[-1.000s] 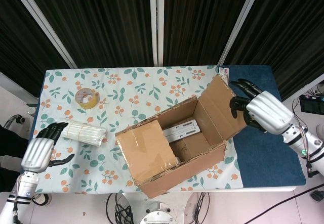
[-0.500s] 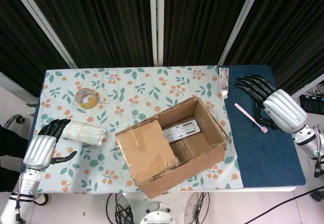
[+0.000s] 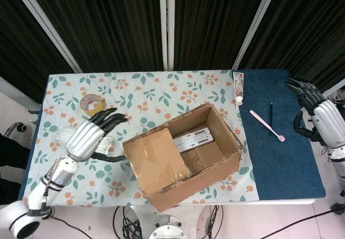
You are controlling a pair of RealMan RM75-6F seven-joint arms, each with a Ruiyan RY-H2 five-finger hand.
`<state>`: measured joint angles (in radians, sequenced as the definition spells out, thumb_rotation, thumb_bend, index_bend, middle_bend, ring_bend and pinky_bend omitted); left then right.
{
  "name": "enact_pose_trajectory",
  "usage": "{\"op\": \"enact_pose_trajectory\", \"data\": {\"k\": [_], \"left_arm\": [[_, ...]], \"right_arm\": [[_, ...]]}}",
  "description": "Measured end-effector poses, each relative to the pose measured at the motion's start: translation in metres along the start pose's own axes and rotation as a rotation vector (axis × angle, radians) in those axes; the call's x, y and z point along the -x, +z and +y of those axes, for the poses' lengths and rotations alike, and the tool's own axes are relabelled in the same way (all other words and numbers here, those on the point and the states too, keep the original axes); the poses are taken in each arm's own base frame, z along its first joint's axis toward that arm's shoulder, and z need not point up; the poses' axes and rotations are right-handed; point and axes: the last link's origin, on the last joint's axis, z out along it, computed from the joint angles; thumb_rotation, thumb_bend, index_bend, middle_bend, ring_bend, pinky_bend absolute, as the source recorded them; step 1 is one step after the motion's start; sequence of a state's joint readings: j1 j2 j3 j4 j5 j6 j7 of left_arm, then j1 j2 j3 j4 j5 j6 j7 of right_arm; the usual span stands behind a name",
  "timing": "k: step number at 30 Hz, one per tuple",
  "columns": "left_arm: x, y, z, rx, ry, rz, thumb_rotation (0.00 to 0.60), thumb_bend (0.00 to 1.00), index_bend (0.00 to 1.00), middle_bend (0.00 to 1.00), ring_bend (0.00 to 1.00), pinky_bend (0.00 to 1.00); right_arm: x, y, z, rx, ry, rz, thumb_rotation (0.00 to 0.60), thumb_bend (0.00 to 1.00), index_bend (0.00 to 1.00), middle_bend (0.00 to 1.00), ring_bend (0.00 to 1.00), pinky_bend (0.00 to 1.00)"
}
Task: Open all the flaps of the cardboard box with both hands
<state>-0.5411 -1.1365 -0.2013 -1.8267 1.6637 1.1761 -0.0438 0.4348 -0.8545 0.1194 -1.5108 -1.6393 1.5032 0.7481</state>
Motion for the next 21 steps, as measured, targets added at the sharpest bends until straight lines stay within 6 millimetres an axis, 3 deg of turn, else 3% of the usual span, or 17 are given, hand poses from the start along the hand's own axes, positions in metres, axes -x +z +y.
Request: {"op": "enact_pose_trajectory", "data": {"k": [6, 9, 15, 21], "left_arm": [[0.017, 0.061, 0.030, 0.166, -0.050, -0.088, 0.171, 0.00, 0.27, 0.24, 0.11, 0.21], [0.028, 0.080, 0.038, 0.206, -0.065, -0.126, 0.136, 0.00, 0.28, 0.26, 0.11, 0.20], [0.046, 0.099, 0.053, 0.258, -0.089, -0.175, 0.128, 0.00, 0.29, 0.26, 0.11, 0.20], [0.064, 0.103, 0.065, 0.303, -0.107, -0.226, 0.127, 0.00, 0.30, 0.26, 0.10, 0.20]], "right_arm": [[-0.010, -0.010, 0.004, 0.015, 0.000, 0.039, 0.600, 0.84, 0.00, 0.00, 0.00, 0.00], [-0.011, -0.013, 0.006, 0.019, -0.010, 0.038, 0.600, 0.84, 0.00, 0.00, 0.00, 0.00], [-0.007, -0.015, 0.008, 0.030, -0.004, 0.021, 0.600, 0.85, 0.00, 0.01, 0.00, 0.00], [0.000, -0.017, 0.006, 0.025, -0.001, -0.004, 0.600, 0.84, 0.00, 0.01, 0.00, 0.00]]}}
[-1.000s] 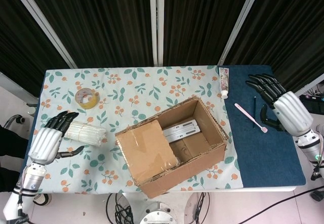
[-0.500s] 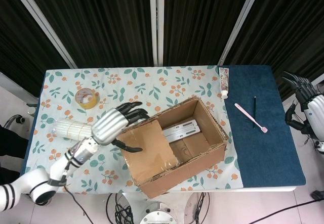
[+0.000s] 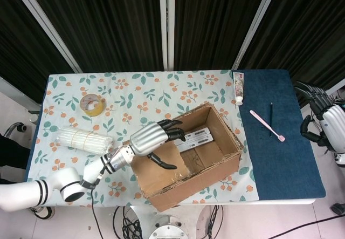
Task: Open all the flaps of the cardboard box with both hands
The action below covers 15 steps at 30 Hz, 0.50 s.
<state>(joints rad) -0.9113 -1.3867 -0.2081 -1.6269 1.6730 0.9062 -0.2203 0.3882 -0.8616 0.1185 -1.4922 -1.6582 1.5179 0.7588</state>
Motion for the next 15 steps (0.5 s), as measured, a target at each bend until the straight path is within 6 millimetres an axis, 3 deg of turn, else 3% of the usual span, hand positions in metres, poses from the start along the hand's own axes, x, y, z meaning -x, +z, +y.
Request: {"op": "enact_pose_trajectory", "data": {"k": [15], "left_arm": [[0.034, 0.019, -0.001, 0.026, 0.034, -0.145, 0.120, 0.00, 0.34, 0.29, 0.10, 0.20]], "right_arm": [[0.006, -0.005, 0.000, 0.009, 0.003, -0.017, 0.600, 0.85, 0.00, 0.01, 0.00, 0.00]]}}
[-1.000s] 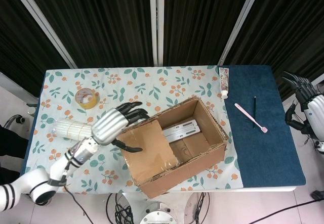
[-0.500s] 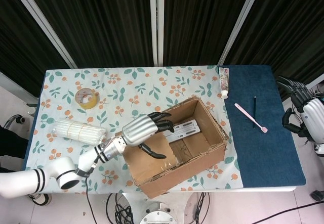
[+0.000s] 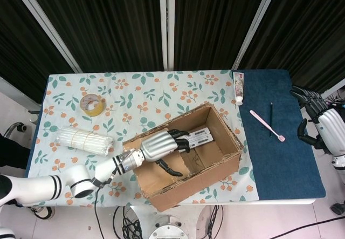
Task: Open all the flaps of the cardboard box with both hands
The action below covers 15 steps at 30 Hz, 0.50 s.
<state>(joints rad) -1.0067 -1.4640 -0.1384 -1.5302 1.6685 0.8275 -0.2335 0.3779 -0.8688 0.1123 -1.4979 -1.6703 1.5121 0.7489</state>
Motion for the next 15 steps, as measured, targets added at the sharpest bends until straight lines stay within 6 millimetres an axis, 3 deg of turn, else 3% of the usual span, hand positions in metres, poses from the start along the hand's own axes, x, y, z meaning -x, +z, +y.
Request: {"op": "enact_pose_trajectory", "data": {"k": [7, 15], "left_arm": [[0.0054, 0.0001, -0.0036, -0.004, 0.053, -0.035, 0.121, 0.00, 0.37, 0.33, 0.10, 0.20], [-0.0013, -0.0062, -0.0080, -0.011, 0.132, -0.036, 0.060, 0.00, 0.57, 0.46, 0.10, 0.20]], "right_arm": [[0.0031, 0.0002, 0.0019, 0.002, 0.015, -0.009, 0.600, 0.86, 0.00, 0.01, 0.00, 0.00], [0.0035, 0.0021, 0.0029, 0.004, 0.029, -0.007, 0.600, 0.87, 0.00, 0.01, 0.00, 0.00]]}}
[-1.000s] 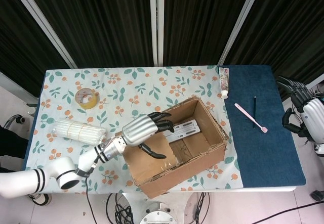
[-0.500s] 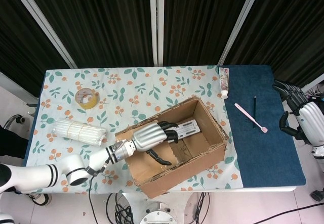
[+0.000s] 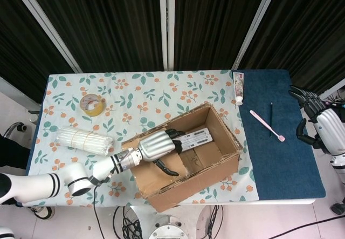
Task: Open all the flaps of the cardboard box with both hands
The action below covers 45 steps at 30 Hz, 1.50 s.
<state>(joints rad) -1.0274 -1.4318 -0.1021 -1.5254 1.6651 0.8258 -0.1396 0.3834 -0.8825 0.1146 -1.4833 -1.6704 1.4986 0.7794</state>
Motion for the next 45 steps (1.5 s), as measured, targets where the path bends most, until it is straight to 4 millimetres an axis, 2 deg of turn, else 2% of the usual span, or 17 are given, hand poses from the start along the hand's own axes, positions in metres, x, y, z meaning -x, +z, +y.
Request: {"op": "enact_pose_trajectory", "data": {"k": [5, 11, 21, 27, 41, 45], "left_arm": [[-0.009, -0.008, 0.003, 0.000, -0.004, -0.003, 0.043, 0.00, 0.61, 0.51, 0.10, 0.20], [-0.025, -0.024, 0.009, 0.002, 0.001, -0.003, 0.032, 0.00, 0.61, 0.52, 0.11, 0.20], [-0.064, -0.066, 0.016, -0.034, 0.007, 0.073, 0.028, 0.00, 0.61, 0.52, 0.11, 0.20], [-0.082, -0.093, 0.014, -0.084, -0.013, 0.117, 0.000, 0.00, 0.61, 0.52, 0.12, 0.20], [-0.093, -0.154, 0.009, -0.200, -0.072, 0.163, 0.000, 0.00, 0.63, 0.54, 0.13, 0.20], [-0.092, -0.179, 0.007, -0.257, -0.067, 0.172, 0.000, 0.00, 0.64, 0.55, 0.14, 0.20]], "right_arm": [[0.000, 0.002, -0.001, -0.002, 0.003, 0.003, 0.600, 0.87, 0.00, 0.01, 0.00, 0.00], [0.002, 0.003, -0.002, -0.007, 0.005, -0.001, 0.600, 0.88, 0.00, 0.01, 0.00, 0.00], [0.010, 0.008, -0.008, -0.021, 0.011, -0.020, 0.600, 0.88, 0.00, 0.01, 0.00, 0.00], [0.015, 0.012, -0.013, -0.036, 0.003, -0.036, 0.600, 0.88, 0.00, 0.01, 0.00, 0.00], [0.027, 0.021, -0.022, -0.051, 0.010, -0.067, 0.600, 0.88, 0.00, 0.01, 0.00, 0.00], [0.029, 0.025, -0.023, -0.056, 0.010, -0.073, 0.600, 0.88, 0.00, 0.01, 0.00, 0.00]]}}
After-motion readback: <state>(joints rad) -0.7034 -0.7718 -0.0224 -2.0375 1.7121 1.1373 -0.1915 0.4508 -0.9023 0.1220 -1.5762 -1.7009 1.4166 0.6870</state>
